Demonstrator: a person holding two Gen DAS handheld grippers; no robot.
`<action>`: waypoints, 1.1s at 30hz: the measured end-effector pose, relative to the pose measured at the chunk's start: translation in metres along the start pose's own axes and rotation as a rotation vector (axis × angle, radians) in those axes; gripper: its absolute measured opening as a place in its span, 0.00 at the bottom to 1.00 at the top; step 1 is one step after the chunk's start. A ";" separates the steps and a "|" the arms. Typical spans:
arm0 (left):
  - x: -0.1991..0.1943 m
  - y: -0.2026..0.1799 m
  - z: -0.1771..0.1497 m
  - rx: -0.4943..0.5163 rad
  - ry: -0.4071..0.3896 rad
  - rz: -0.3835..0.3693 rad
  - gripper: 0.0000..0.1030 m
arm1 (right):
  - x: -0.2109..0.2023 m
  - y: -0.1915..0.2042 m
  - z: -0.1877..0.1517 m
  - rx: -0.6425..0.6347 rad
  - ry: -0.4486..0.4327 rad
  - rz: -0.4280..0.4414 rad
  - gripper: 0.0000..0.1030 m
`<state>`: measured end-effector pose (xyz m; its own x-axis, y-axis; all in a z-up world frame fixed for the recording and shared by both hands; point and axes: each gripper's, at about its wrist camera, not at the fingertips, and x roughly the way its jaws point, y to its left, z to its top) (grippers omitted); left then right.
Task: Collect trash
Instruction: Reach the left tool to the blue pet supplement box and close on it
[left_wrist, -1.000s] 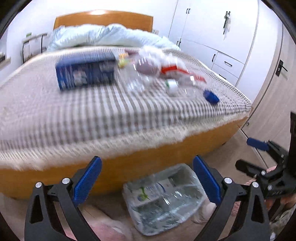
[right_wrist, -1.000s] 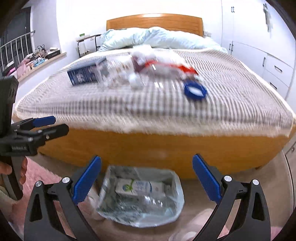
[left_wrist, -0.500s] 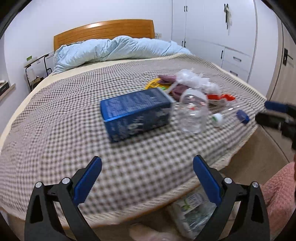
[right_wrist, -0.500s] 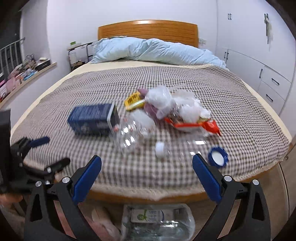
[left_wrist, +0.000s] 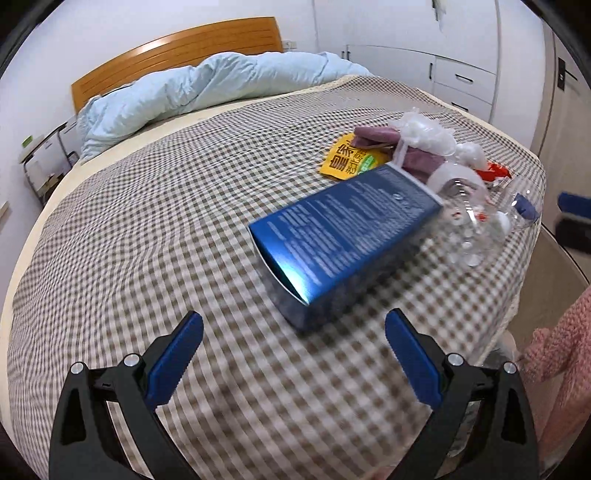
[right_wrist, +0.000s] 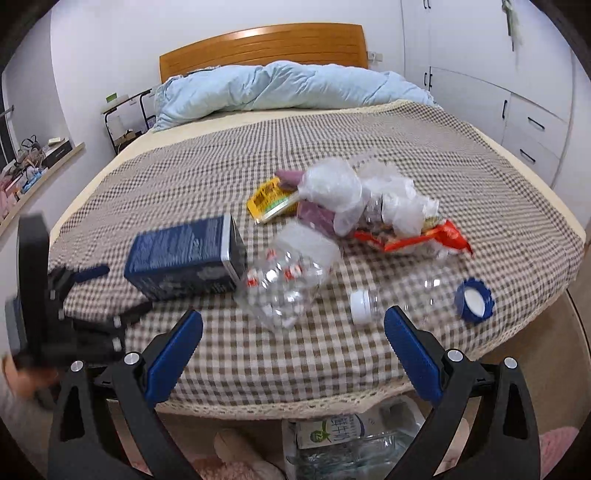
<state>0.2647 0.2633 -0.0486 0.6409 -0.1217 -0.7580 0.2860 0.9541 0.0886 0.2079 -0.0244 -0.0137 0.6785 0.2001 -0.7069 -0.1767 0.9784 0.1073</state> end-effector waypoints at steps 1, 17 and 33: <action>0.006 0.003 0.002 0.016 0.005 -0.011 0.93 | 0.001 -0.001 -0.004 0.002 0.004 -0.002 0.92; 0.060 0.021 0.045 0.210 0.010 -0.227 0.93 | -0.014 -0.041 -0.050 -0.032 -0.011 -0.091 0.92; 0.002 0.025 0.054 0.117 -0.089 -0.214 0.66 | -0.009 -0.062 -0.062 0.025 0.018 -0.073 0.92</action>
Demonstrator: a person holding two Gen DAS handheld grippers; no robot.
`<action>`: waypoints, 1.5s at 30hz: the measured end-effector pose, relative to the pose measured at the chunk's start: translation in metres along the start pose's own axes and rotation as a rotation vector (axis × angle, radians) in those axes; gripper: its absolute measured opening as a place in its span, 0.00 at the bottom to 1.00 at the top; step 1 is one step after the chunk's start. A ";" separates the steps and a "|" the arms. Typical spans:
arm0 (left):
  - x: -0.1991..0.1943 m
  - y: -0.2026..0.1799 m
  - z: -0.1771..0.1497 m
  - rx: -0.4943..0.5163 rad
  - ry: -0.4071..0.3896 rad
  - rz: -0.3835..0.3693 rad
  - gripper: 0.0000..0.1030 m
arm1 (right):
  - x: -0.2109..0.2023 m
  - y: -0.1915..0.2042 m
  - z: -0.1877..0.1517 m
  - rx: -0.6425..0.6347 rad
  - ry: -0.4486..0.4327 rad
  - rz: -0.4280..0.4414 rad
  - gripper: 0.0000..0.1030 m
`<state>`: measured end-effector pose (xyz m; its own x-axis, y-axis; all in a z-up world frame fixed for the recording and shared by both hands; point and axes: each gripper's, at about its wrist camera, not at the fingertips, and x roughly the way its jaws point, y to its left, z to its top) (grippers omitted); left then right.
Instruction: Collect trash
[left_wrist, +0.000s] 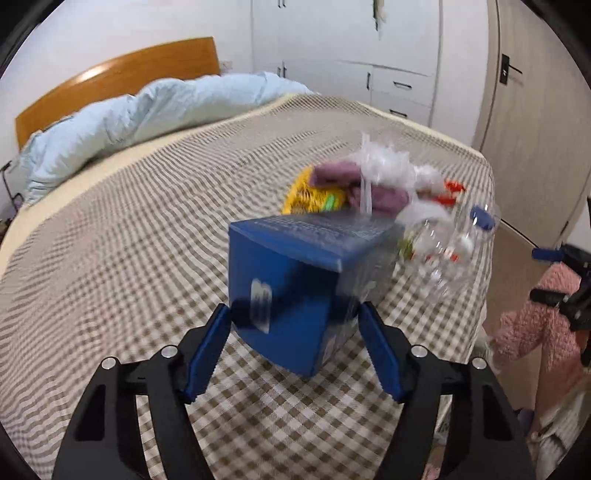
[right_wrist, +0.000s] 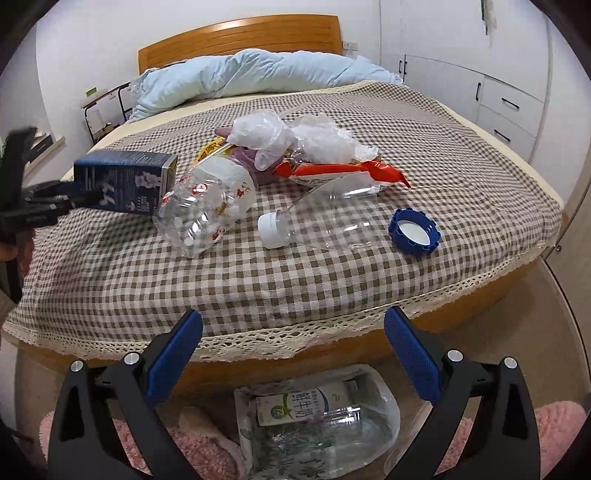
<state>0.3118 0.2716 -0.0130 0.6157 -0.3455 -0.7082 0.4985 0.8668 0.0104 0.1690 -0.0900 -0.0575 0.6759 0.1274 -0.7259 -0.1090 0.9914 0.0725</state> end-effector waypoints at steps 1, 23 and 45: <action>-0.006 -0.003 0.002 -0.006 -0.006 0.011 0.65 | -0.001 0.000 0.000 0.002 -0.003 0.005 0.92; -0.034 -0.059 0.031 0.005 0.096 0.028 0.64 | -0.018 -0.013 -0.001 0.029 -0.033 0.037 0.92; -0.023 -0.014 0.034 -0.143 0.072 0.099 0.29 | -0.017 -0.019 -0.007 0.044 -0.019 0.056 0.92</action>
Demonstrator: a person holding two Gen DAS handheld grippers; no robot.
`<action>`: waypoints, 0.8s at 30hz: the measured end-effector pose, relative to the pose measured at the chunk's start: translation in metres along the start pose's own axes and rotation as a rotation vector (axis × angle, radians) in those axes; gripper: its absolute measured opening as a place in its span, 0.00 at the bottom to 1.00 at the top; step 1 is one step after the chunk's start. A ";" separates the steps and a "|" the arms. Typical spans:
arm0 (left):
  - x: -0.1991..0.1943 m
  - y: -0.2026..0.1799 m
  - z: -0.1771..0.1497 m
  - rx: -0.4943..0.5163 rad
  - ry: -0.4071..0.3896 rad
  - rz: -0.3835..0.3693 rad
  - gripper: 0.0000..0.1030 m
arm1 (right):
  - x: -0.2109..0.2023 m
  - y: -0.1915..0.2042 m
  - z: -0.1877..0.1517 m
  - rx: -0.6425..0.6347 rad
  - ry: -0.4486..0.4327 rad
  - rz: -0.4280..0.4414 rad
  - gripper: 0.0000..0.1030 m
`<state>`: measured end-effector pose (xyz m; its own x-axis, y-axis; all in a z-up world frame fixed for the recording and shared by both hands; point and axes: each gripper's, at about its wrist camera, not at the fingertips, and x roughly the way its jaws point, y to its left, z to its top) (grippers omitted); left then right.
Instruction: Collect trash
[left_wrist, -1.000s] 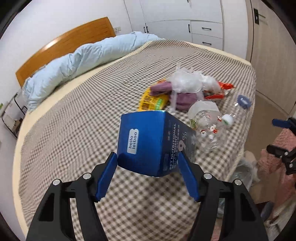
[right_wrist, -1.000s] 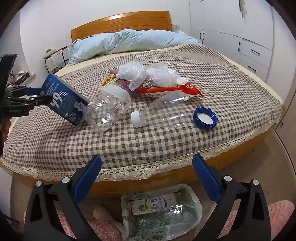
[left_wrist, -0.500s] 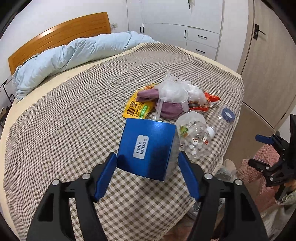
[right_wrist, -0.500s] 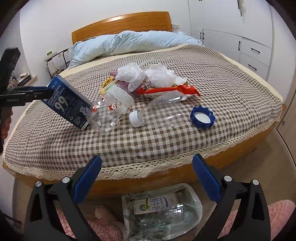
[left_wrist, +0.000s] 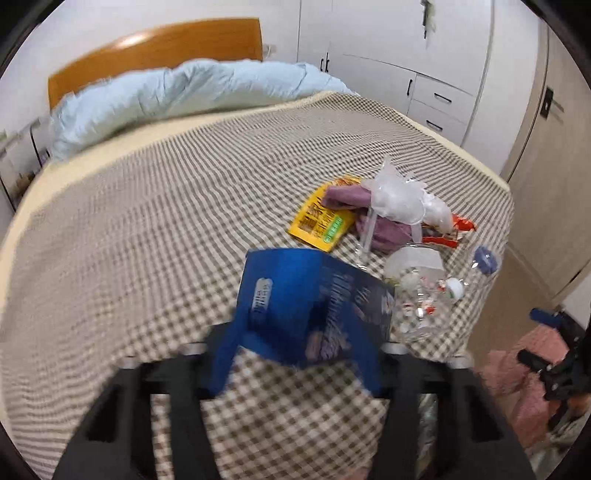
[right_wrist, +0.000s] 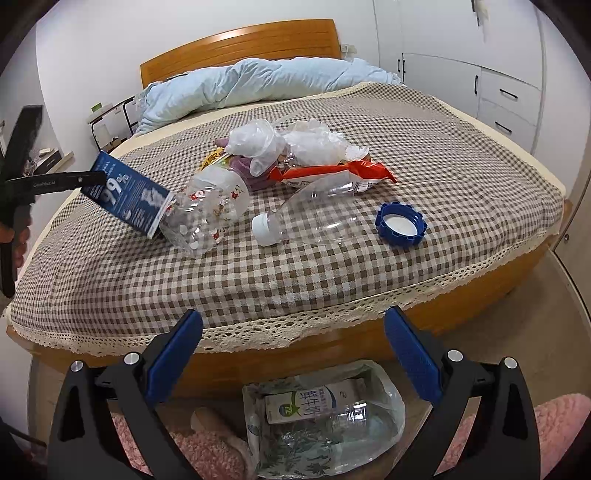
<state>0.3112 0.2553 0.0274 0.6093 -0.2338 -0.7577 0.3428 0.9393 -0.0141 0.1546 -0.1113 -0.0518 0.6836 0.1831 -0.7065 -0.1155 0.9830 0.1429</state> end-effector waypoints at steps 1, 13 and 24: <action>-0.004 0.001 0.002 0.006 -0.004 0.015 0.16 | 0.000 0.000 0.000 0.000 0.001 0.001 0.92; 0.018 0.029 -0.018 -0.096 0.115 0.015 0.26 | 0.004 0.008 -0.006 -0.016 0.020 0.019 0.92; 0.025 0.013 -0.036 0.135 0.083 0.046 0.93 | 0.009 0.005 -0.005 -0.009 0.029 -0.002 0.92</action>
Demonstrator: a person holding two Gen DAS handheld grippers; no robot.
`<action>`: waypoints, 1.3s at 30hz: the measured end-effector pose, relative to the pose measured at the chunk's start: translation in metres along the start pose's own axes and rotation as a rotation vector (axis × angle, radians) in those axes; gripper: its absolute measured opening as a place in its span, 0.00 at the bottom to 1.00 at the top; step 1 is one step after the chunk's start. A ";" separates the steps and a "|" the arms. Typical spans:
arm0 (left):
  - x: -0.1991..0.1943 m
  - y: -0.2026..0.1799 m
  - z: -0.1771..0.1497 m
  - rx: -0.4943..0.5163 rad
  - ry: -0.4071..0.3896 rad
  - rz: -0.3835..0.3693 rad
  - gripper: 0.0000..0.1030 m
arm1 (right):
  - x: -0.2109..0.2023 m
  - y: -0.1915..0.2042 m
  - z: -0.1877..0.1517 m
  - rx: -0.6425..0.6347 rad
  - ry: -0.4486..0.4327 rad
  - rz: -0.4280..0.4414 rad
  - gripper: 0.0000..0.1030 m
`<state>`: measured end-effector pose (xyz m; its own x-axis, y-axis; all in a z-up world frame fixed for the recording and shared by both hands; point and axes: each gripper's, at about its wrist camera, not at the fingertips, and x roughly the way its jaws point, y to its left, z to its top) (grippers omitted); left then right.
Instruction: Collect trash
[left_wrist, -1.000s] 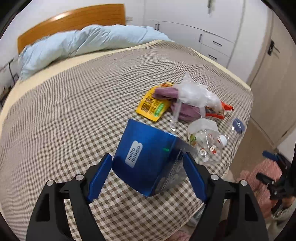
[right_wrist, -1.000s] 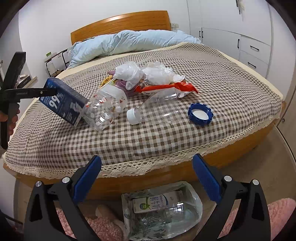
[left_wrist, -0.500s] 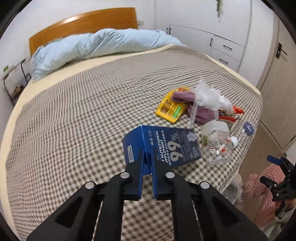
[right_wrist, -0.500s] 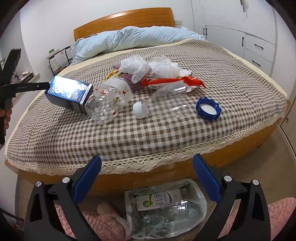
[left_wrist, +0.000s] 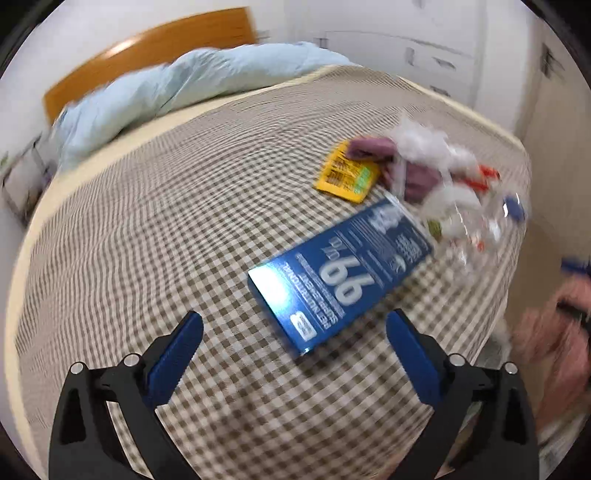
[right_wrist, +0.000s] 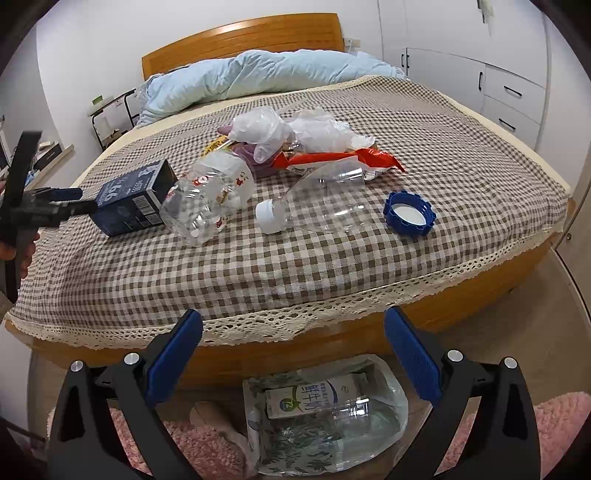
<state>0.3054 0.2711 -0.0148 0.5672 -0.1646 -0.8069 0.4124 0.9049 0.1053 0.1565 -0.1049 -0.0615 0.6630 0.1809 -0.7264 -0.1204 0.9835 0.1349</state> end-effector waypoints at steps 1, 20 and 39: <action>0.004 -0.002 -0.002 0.036 0.007 0.001 0.93 | 0.002 0.001 0.000 0.001 0.004 -0.001 0.92; 0.051 -0.014 0.023 0.190 -0.065 -0.179 0.78 | 0.037 0.009 0.008 -0.022 0.062 -0.047 0.92; -0.023 -0.025 0.031 0.029 -0.028 0.044 0.71 | 0.016 0.067 0.109 -0.086 -0.011 0.006 0.92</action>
<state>0.3037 0.2399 0.0191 0.6049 -0.1362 -0.7845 0.4070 0.8997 0.1576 0.2397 -0.0361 0.0100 0.6699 0.1868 -0.7185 -0.1870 0.9791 0.0802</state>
